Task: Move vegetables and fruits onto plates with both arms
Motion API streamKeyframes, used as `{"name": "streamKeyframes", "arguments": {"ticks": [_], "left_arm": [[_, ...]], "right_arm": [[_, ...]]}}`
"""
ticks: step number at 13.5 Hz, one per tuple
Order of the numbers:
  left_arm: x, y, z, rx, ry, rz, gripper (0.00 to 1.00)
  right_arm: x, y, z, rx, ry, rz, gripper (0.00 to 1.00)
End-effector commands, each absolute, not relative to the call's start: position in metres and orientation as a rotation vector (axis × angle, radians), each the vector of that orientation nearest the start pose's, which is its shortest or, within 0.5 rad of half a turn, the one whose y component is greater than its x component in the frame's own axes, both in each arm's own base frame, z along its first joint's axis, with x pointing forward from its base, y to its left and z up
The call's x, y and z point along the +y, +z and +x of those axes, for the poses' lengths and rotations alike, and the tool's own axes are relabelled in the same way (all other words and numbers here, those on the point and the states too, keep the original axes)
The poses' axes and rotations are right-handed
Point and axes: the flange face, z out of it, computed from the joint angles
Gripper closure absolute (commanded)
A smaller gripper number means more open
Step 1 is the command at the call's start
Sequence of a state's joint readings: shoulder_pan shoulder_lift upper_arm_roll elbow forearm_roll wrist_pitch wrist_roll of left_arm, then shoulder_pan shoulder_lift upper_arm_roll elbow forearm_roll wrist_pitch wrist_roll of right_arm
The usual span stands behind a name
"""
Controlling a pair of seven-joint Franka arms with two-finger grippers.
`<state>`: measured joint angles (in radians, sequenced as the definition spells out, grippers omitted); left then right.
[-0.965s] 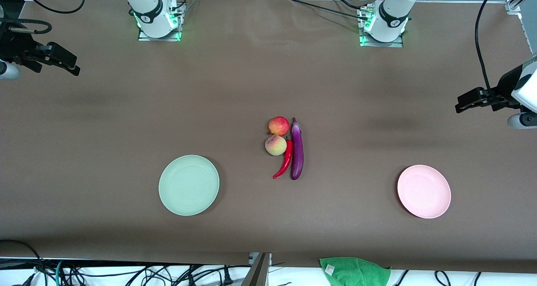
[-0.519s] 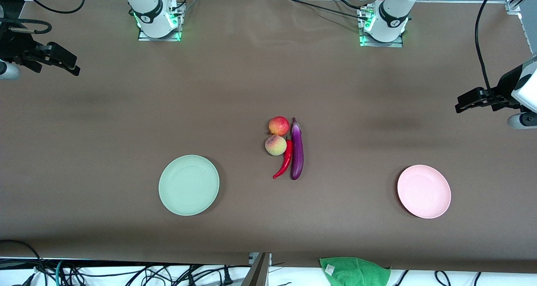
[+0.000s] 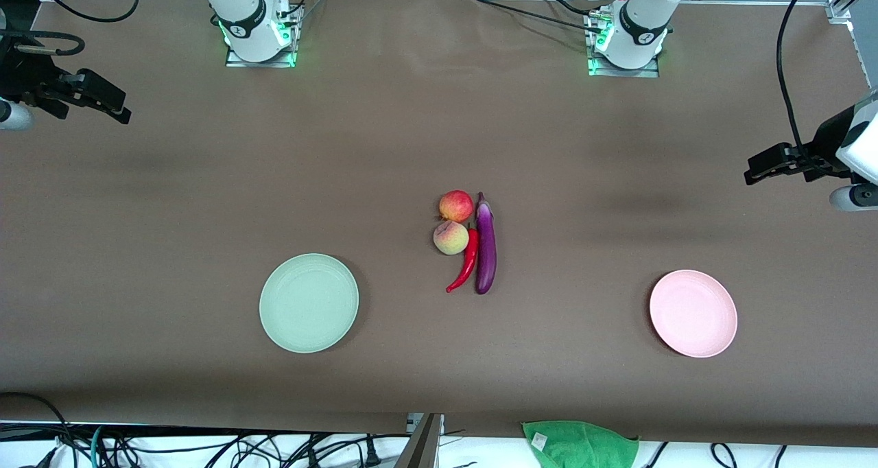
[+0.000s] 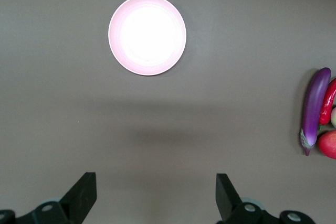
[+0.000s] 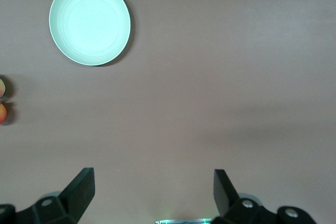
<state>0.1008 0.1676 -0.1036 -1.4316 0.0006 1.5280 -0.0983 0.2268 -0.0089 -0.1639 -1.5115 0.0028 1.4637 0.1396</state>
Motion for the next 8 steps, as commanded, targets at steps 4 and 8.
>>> {"name": "streamKeyframes", "arguments": {"ticks": [4, 8], "left_arm": [[0.0062, 0.5951, 0.6047, -0.130, 0.097, -3.135, 0.00], [0.0051, 0.5951, 0.6047, -0.130, 0.097, -3.137, 0.00]], "right_arm": [[0.0335, 0.6530, 0.5399, 0.112, 0.056, -3.122, 0.00], [0.0330, 0.6526, 0.5394, 0.111, 0.063, -3.119, 0.00]]}}
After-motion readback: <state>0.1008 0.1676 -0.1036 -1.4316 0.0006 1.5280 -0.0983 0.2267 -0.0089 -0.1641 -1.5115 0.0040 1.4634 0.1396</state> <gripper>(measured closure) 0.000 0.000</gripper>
